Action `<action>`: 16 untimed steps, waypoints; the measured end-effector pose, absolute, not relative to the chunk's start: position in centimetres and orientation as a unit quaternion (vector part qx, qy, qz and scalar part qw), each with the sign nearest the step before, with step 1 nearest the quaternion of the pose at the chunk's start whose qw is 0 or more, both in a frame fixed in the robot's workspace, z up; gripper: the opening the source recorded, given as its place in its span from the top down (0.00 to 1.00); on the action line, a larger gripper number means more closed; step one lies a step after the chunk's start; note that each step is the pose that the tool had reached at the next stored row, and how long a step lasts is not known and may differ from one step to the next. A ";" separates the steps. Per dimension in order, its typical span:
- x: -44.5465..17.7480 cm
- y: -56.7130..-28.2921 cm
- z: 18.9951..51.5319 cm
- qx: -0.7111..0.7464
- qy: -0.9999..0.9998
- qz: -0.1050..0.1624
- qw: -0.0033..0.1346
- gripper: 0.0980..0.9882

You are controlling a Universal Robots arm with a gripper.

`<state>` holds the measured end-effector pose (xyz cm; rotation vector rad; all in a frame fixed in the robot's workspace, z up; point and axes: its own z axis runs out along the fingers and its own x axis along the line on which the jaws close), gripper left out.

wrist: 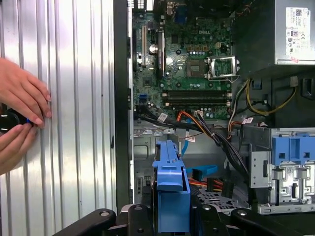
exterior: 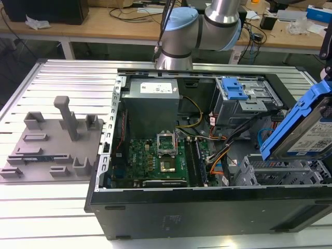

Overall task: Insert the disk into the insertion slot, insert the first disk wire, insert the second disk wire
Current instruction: 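Insert the disk into the insertion slot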

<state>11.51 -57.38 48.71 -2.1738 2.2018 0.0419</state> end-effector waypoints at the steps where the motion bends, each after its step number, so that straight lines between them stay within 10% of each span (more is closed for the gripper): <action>1: 11.5 -57.3 48.7 -0.702 0.711 0.012 0.023 0.70; 16: 11.2 -55.8 48.0 -0.703 0.711 0.006 0.017 0.70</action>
